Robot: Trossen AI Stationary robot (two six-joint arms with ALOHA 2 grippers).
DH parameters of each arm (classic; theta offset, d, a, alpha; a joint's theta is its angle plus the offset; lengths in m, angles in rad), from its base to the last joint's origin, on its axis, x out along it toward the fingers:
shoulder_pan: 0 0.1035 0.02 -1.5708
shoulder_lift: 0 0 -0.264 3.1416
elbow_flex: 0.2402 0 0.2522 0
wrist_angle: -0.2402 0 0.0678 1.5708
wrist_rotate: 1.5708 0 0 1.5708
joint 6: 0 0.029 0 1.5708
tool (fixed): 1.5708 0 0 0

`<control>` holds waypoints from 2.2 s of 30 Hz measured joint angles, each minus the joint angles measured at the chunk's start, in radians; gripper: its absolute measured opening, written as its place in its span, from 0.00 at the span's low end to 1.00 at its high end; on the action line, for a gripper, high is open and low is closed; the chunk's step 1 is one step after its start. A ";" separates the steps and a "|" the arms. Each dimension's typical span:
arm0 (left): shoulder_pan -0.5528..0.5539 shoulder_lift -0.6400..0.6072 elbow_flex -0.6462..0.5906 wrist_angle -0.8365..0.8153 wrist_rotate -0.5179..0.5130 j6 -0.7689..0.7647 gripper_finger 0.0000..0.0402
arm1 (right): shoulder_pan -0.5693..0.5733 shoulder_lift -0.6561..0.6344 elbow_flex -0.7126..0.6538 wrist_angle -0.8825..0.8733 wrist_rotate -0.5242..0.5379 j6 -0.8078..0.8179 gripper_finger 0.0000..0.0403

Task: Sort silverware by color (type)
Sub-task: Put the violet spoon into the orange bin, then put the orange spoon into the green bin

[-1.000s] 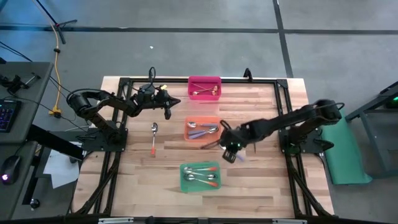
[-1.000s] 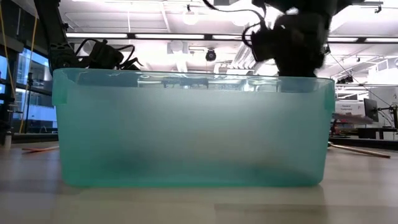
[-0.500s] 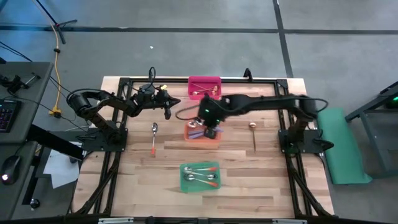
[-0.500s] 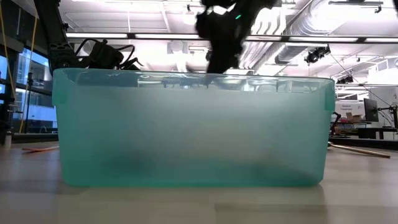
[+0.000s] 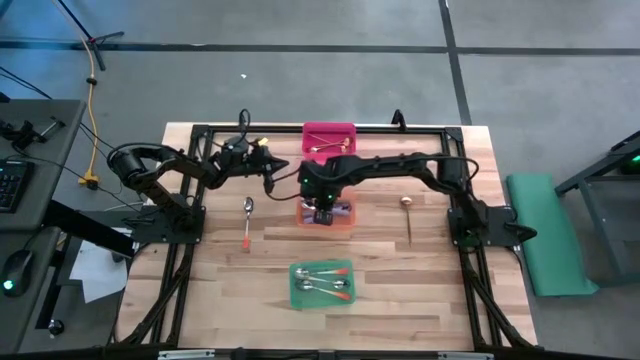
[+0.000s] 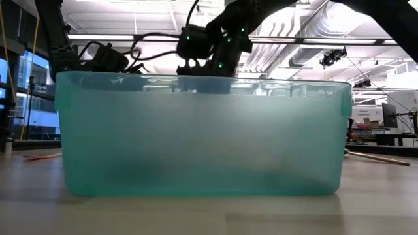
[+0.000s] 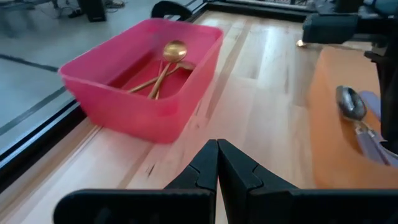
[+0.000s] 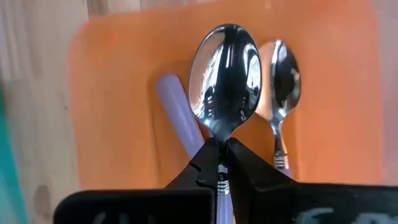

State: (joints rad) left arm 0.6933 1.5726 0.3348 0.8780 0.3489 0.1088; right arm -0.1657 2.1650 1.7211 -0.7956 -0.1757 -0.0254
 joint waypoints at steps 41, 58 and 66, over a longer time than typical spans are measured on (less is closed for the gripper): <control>-0.023 -0.003 -0.020 0.053 -0.021 -0.093 0.00 | 0.028 -0.535 -0.822 1.127 0.065 -0.036 0.00; -0.117 -0.313 0.062 -0.644 -0.211 -0.323 0.00 | -0.062 -0.853 -1.308 1.429 0.202 0.069 0.00; -0.221 -0.410 0.151 -1.116 -0.307 -0.531 0.06 | -0.077 -0.850 -1.312 1.436 0.202 0.053 0.00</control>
State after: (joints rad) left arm 0.4722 1.1623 0.4862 -0.2382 0.0419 -0.4221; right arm -0.2424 1.3151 0.4095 0.6405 0.0265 0.0280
